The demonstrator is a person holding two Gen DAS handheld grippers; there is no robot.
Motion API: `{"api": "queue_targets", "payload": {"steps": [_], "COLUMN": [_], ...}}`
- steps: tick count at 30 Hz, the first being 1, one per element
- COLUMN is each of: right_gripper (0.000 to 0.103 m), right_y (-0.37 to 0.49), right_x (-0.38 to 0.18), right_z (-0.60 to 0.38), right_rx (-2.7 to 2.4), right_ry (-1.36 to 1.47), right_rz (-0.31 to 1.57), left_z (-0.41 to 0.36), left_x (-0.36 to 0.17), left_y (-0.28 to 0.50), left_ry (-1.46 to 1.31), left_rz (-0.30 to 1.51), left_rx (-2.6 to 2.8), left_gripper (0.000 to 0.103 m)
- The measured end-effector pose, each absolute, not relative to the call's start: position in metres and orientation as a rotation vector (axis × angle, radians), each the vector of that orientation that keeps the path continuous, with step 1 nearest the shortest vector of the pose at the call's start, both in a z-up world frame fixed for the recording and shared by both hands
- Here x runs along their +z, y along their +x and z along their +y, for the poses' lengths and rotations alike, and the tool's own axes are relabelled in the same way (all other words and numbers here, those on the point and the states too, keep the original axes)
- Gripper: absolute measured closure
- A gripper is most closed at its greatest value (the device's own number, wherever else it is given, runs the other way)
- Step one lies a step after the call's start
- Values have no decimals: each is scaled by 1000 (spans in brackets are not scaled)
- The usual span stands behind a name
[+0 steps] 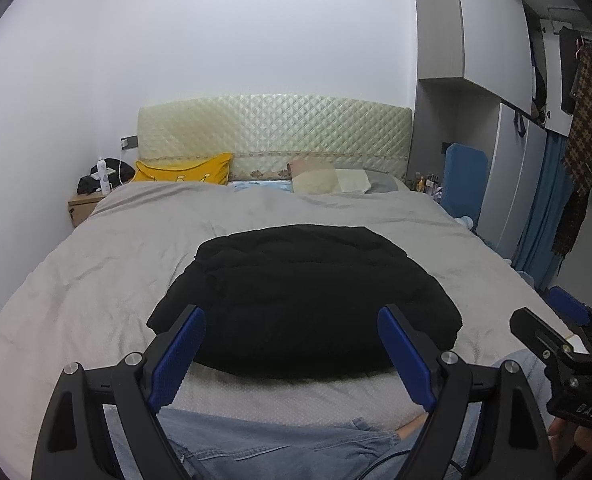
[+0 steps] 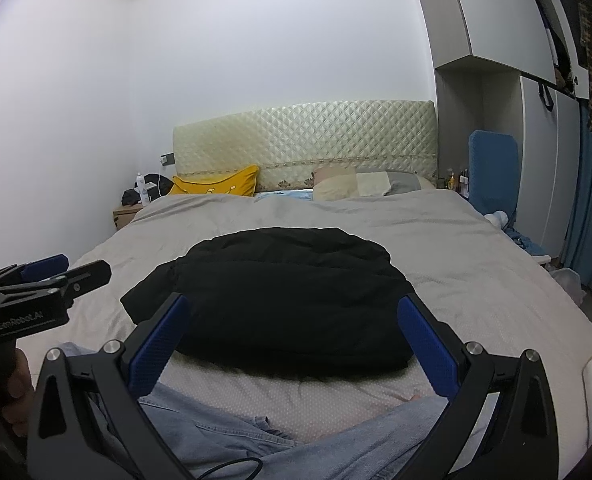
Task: Fold large clothes
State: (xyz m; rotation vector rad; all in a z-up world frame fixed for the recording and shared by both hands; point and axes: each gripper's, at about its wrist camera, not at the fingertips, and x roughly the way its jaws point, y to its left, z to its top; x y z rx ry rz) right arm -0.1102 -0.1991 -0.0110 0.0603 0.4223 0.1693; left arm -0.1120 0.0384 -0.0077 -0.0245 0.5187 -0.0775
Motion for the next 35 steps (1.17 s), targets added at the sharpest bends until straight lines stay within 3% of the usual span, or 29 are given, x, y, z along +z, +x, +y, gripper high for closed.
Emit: {"api": "queue_targets", "payload": {"steps": [35], "right_gripper": [0], "right_y": [-114], "right_x": [-6], "right_z": [-203], "right_rx": [164], "right_ry": [65], "right_rz": [414], "left_z": [43], "left_x": [-6], "left_y": [-112], "left_ry": [-37], "left_rz": [525], "left_rx": [-91], "left_gripper": [15]}}
